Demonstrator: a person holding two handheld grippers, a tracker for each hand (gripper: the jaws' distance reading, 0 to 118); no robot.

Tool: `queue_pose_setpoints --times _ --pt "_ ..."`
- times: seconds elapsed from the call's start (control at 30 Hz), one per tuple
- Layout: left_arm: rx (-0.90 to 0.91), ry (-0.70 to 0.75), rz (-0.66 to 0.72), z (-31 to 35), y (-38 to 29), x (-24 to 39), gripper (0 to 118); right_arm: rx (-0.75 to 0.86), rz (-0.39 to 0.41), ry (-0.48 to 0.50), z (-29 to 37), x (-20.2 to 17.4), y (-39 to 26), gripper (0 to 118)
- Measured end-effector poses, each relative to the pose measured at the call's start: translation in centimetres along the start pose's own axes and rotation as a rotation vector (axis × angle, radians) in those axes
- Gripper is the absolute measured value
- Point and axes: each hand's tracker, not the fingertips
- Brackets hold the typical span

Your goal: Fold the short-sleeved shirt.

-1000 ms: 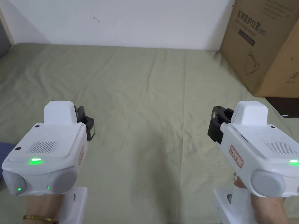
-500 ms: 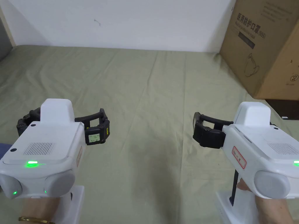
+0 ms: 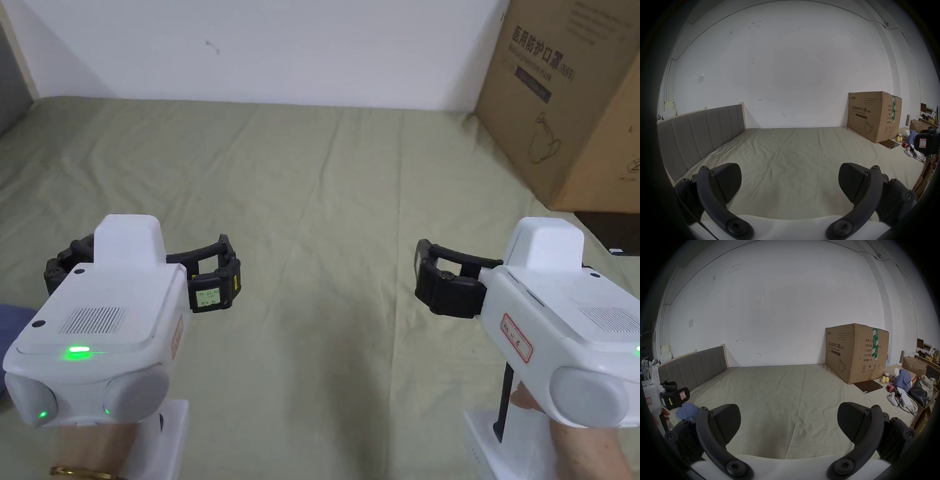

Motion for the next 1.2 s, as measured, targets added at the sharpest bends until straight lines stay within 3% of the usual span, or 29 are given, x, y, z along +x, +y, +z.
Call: queue_pose_setpoints --times 1.2 --pt "-0.002 -0.015 0.001 -0.2 0.5 0.6 118 -0.036 -0.01 -0.007 0.3 -0.6 1.2 117"
